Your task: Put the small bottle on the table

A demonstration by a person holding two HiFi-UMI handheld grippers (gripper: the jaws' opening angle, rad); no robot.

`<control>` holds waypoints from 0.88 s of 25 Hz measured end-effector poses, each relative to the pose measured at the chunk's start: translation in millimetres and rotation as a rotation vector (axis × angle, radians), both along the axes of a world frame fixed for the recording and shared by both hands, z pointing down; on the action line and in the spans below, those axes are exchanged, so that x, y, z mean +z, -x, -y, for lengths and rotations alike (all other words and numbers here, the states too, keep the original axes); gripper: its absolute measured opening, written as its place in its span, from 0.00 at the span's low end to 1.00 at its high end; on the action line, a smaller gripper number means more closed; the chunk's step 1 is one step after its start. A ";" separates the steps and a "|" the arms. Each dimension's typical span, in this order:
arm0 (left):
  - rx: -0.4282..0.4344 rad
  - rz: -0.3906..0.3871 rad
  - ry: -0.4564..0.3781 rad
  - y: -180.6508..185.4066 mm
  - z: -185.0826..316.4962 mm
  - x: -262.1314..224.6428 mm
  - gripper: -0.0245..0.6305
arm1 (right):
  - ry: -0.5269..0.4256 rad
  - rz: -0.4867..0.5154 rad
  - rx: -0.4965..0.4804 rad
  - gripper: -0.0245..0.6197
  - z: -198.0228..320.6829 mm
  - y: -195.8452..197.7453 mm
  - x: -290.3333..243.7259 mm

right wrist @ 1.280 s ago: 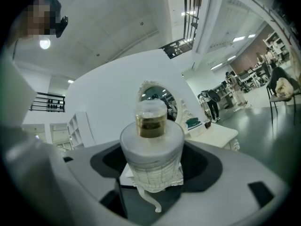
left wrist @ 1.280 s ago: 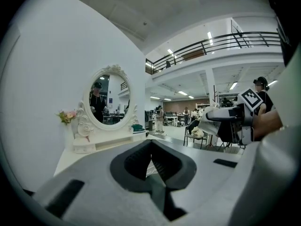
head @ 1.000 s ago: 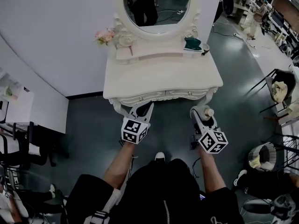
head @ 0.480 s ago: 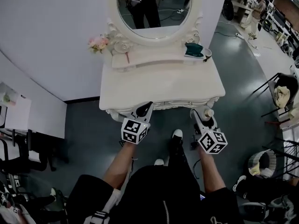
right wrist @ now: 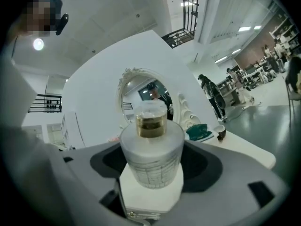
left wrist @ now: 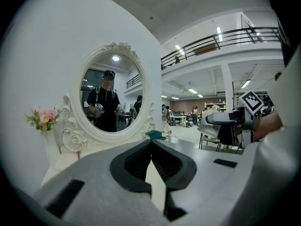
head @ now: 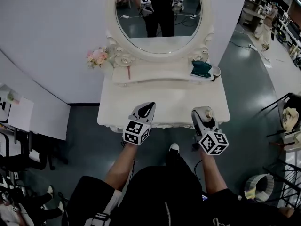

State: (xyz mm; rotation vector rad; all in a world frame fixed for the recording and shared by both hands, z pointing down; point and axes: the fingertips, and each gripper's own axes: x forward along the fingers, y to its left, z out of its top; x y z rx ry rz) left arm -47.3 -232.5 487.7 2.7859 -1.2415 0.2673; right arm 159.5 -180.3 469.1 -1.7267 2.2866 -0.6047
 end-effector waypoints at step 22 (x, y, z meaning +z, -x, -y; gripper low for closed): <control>-0.145 0.002 -0.002 -32.3 134.1 -2.6 0.04 | -0.021 -0.028 -0.170 0.55 169.0 -34.7 -7.5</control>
